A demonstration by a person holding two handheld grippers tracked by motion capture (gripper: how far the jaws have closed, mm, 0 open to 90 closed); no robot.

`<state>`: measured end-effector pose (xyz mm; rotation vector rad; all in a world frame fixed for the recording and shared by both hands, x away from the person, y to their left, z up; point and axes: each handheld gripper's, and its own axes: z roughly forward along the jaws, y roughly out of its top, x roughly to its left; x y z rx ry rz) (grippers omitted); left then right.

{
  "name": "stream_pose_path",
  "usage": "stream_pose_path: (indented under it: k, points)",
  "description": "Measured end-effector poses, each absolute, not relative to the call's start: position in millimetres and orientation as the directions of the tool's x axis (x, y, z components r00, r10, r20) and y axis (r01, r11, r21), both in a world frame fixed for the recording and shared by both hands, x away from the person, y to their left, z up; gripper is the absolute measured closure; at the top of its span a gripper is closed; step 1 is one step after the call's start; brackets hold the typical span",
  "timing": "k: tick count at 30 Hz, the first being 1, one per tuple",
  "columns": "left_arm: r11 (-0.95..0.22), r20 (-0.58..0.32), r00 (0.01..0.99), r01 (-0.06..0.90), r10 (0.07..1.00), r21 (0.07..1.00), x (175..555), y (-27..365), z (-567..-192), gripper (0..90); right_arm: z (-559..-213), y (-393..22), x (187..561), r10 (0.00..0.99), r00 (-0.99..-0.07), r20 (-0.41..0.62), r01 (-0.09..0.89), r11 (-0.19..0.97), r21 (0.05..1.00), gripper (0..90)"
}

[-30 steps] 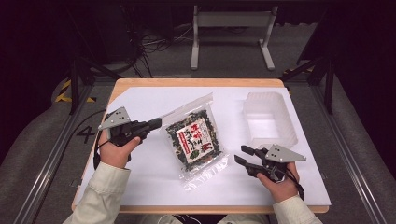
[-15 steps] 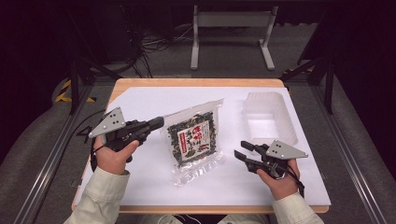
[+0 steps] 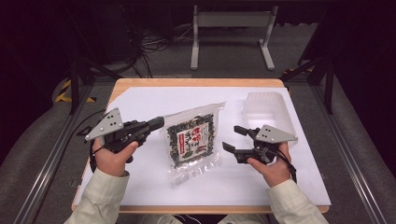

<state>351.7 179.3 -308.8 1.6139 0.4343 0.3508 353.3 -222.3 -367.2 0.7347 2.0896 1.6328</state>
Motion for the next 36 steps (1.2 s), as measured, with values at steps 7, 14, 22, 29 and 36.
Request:
stream_pose_path:
  k: [7, 14, 22, 29, 36]
  points:
    - [-0.044, -0.009, 0.885, 0.033, 0.465, 0.998, 343.5, 177.8, -301.4, 89.9, -355.4, -201.7, 367.8, 0.579, -0.815, -0.001, 0.150, 0.212, 0.966, 22.2]
    - [-0.030, 0.010, 0.888, 0.005, 0.460, 1.000, 339.0, 177.5, -297.9, 89.9, -358.2, -188.1, 379.6, 0.533, -0.846, 0.023, 0.162, 0.215, 0.963, 20.5]
    - [-0.010, 0.000, 0.901, 0.005, 0.433, 1.000, 338.9, 176.8, -297.6, 89.9, -363.3, -165.4, 384.5, 0.427, -0.904, 0.008, 0.116, 0.229, 0.967, 22.0]
    - [0.028, -0.018, 0.896, 0.006, 0.443, 1.000, 338.3, 184.7, -296.2, 89.9, -362.3, -162.2, 382.2, 0.377, -0.926, 0.011, 0.124, 0.278, 0.953, 54.8]
    - [0.046, -0.033, 0.887, 0.013, 0.461, 0.999, 340.0, 185.6, -298.4, 89.8, -356.4, -166.6, 376.6, 0.342, -0.940, -0.005, 0.108, 0.310, 0.945, 69.0]
